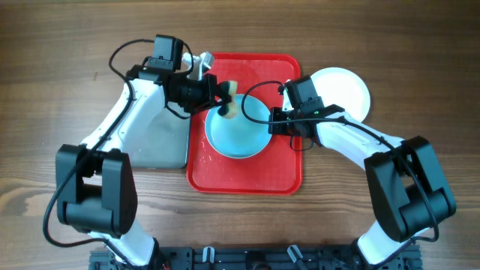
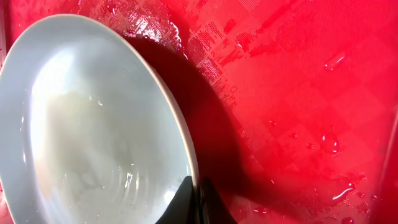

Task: Clean dirty plates on tray and stack at the side
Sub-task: 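Drop the sponge into the black basin and raise the left gripper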

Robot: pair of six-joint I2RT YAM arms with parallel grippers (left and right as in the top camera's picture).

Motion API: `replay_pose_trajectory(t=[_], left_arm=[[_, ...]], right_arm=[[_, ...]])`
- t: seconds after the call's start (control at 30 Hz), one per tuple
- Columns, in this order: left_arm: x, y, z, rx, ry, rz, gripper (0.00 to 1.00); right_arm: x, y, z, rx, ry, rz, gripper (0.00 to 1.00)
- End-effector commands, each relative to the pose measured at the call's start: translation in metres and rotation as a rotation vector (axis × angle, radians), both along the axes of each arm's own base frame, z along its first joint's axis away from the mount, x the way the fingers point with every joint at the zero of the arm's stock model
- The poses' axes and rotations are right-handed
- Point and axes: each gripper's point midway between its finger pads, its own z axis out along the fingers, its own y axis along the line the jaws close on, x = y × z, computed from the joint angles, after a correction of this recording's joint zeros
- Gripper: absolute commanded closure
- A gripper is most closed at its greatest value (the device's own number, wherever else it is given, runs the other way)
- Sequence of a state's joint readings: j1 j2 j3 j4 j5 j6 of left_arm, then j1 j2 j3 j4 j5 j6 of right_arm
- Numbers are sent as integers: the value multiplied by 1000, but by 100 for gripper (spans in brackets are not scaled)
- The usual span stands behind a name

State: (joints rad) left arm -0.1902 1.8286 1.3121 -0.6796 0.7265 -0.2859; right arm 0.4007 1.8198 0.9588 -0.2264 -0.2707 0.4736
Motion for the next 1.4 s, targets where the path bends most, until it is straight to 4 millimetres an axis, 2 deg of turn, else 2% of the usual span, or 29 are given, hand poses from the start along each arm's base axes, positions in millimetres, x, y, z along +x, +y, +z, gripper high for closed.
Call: replay_pose_trajectory(t=[0.0,0.1,0.3,0.4,0.63,0.7,1.0,1.23,1.37], left_arm=[[10,29,-12,193,-44,60,96],[9,31,-13,204,-35,63,96],[15,59,-21,294,-27,128,96],[16,83,-28,373,-11,180,96],[15,166,-41,657,5,274,96],[17,180,-42,704,0,297,96],[21,184,-58,736,9,279,96],[20,184,-83,744,56,257,96],[21,184,-87,744,59,256,96]], right_arm=[[-5,5,-5,17,21,19,96],[-5,5,-5,18,22,19,96],[-5,5,-5,17,22,19,96],[-5,5,-5,17,22,19,96],[-5,5,-5,18,22,19,96],[-5,6,-5,19,20,19,96],[-5,6,-5,19,19,19,96],[-5,6,-5,19,19,19,96],[-5,6,-5,19,19,18,96]])
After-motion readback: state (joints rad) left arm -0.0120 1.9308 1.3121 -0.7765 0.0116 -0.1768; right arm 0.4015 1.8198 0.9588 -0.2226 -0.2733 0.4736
